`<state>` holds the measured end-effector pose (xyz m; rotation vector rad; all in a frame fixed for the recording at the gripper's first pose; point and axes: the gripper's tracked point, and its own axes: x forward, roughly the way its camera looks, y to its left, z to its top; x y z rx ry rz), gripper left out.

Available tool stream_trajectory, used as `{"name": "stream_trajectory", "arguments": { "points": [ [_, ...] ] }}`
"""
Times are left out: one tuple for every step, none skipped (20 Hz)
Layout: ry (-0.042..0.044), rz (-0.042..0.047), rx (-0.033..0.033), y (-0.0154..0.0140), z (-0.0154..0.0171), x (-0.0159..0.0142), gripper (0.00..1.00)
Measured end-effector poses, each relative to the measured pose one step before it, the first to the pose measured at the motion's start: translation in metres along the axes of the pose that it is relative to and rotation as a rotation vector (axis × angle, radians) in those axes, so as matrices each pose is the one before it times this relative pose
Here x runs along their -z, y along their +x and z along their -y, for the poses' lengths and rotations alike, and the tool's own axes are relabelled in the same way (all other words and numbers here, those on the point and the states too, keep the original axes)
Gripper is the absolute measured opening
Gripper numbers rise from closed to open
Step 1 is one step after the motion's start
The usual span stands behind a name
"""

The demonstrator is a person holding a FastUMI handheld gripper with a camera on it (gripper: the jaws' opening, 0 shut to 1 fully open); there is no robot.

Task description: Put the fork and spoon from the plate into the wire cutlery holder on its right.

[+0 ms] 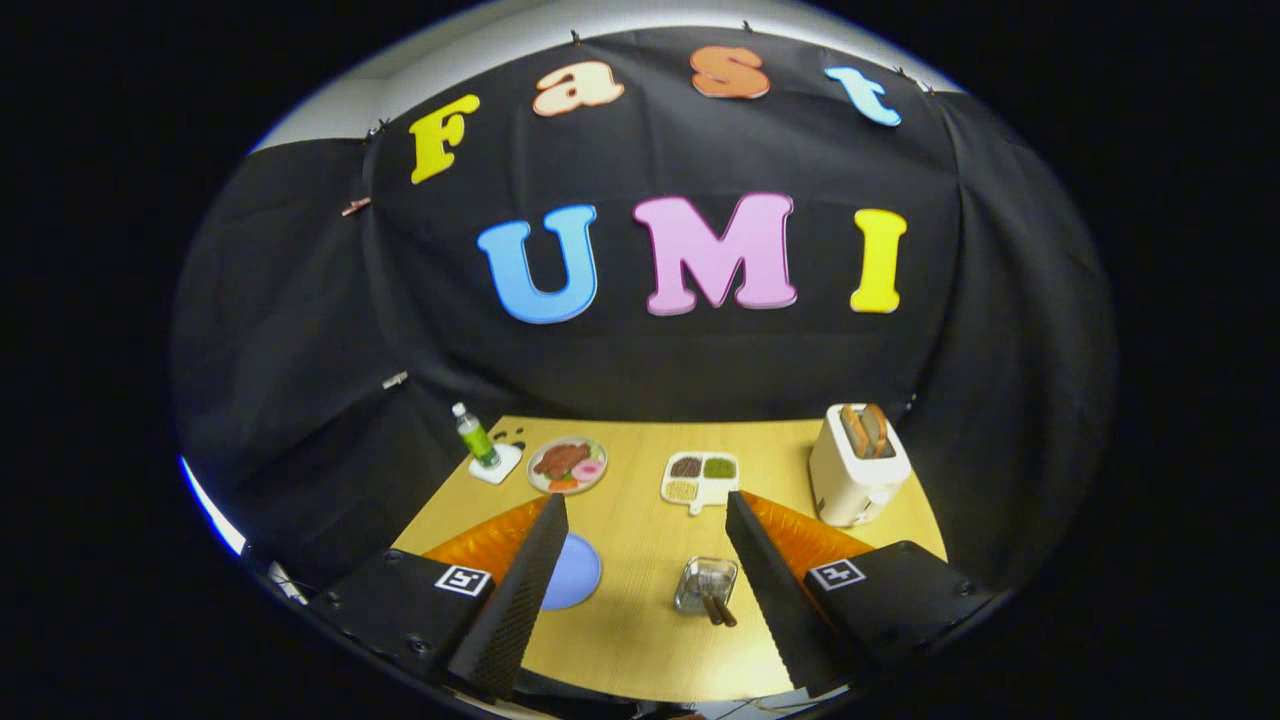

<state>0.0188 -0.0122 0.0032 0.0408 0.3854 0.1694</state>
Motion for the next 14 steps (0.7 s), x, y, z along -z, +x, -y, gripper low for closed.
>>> {"name": "stream_trajectory", "arguments": {
  "points": [
    [-0.01204, 0.04797, 0.01259, -0.00408, -0.00037, -0.00574, 0.99],
    [-0.01776, 0.04755, 0.02143, -0.0043, 0.00231, -0.00233, 0.99],
    [-0.02054, 0.03881, 0.02583, -0.00494, 0.00582, -0.00043, 0.99],
    [-0.015, 0.02633, 0.01971, -0.00436, 0.00513, 0.00205, 0.99],
    [-0.00221, 0.01471, 0.00829, -0.00535, 0.00074, 0.00532, 0.99],
    [0.00435, 0.0016, -0.00735, -0.0028, -0.00132, 0.00581, 0.99],
    [0.00111, 0.00114, -0.01289, -0.00122, -0.00048, 0.00686, 0.99],
    [0.00118, -0.01573, -0.01084, -0.00045, 0.00135, 0.00879, 0.99],
    [0.00839, -0.02026, -0.00644, 0.00195, 0.0038, 0.00893, 0.99],
    [0.01168, -0.01334, -0.00466, 0.00209, 0.00175, 0.00401, 1.0],
    [0.01437, -0.00724, -0.01105, 0.00079, -0.00029, 0.00038, 1.0],
    [0.00828, 0.00097, -0.01202, 0.00152, 0.00003, -0.0005, 1.0],
    [0.00209, 0.0094, -0.00578, 0.00289, 0.00222, -0.0017, 1.0],
    [-0.00062, 0.00555, -0.00652, 0.00151, 0.00092, -0.00158, 1.0]
  ]
}}
